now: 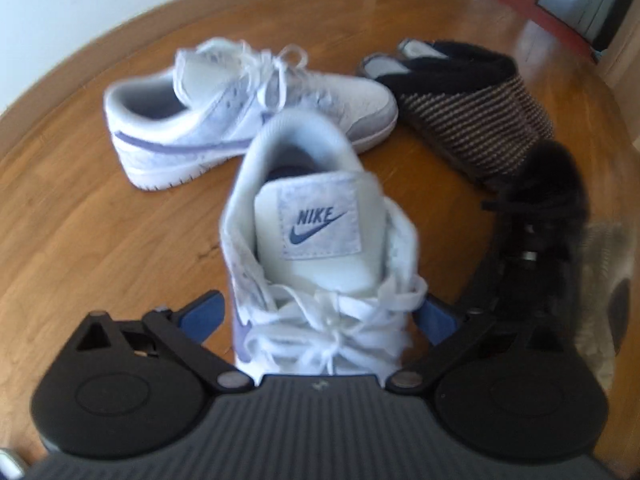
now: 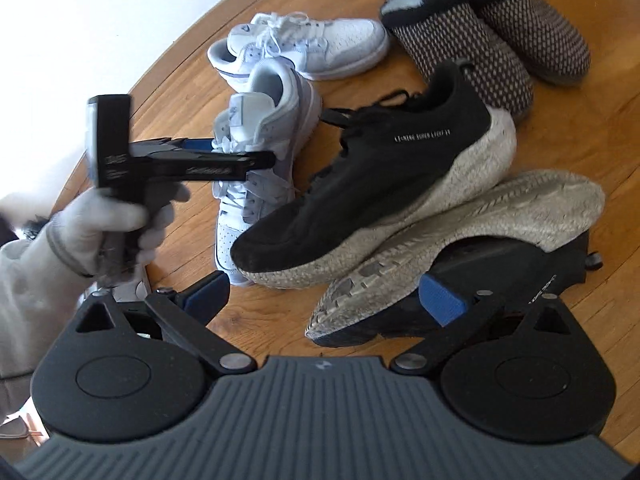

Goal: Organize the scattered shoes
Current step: 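Grasp a white Nike sneaker by its collar with the left tool and lift it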

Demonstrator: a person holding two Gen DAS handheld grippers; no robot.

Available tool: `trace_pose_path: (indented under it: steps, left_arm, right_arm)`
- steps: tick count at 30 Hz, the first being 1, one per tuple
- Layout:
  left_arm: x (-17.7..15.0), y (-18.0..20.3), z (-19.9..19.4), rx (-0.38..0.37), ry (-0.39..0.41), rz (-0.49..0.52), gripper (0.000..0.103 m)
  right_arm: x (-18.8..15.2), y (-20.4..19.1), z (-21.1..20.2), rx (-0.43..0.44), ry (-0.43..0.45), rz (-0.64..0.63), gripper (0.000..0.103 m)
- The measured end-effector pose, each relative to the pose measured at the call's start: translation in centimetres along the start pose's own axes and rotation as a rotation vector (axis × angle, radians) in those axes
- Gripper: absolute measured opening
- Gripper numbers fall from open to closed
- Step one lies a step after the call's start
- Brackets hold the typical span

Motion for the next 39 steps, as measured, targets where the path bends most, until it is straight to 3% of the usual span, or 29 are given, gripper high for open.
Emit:
trace_pose_path:
  steps: [6, 14, 18, 21, 26, 29, 31, 34, 39]
  left_arm:
    - [-2.8, -1.2, -1.3, -0.02, 0.037, 0.03, 0.073]
    - [-9.8, -5.4, -5.1, 0.066, -0.008, -0.025, 0.072]
    - [-12.7, -7.2, -6.4, 0.034, -0.045, -0.016, 0.079]
    - [-13.0, -7.9, -7.9, 0.005, -0.064, -0.031, 0.079]
    - [-13.3, -10.8, -13.9, -0.076, 0.046, -0.114, 0.083]
    - [-13.3, -14.3, -17.0, -0.052, 0.124, -0.244, 0.083]
    - [-13.7, -17.2, -19.3, -0.021, 0.186, -0.316, 0.083]
    - [-14.2, -19.2, -21.8, 0.027, 0.255, -0.325, 0.083]
    - [-14.7, -20.6, -23.7, 0.067, 0.303, -0.345, 0.085]
  right_arm:
    - [-0.2, 1.1, 0.7, 0.003, -0.031, 0.007, 0.103]
    - [-0.2, 0.4, 2.1, 0.016, -0.057, 0.013, 0.103]
    - [-0.2, -2.1, 2.9, 0.041, -0.073, -0.037, 0.103]
    - [-0.3, -4.8, 3.5, 0.061, -0.089, -0.098, 0.103]
    - [0.8, -10.3, 5.8, 0.113, -0.143, -0.147, 0.103]
    - [2.1, -13.2, 8.6, 0.14, -0.157, -0.081, 0.103]
    - [2.8, -15.3, 10.8, 0.108, -0.172, -0.043, 0.103]
    - [3.3, -20.0, 14.8, 0.051, -0.117, -0.093, 0.103]
    - [2.9, -22.0, 20.1, -0.101, -0.123, -0.137, 0.102]
Point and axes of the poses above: each gripper's, at about its wrist camera, not at the fingertips, and z roughly the way its jaws point, y to its right, x to its top, the point moved 1 cm from there along z, roughly the way its jaws point, and after that the axes turned 6 degrees about -y, right-handed, at the moved point
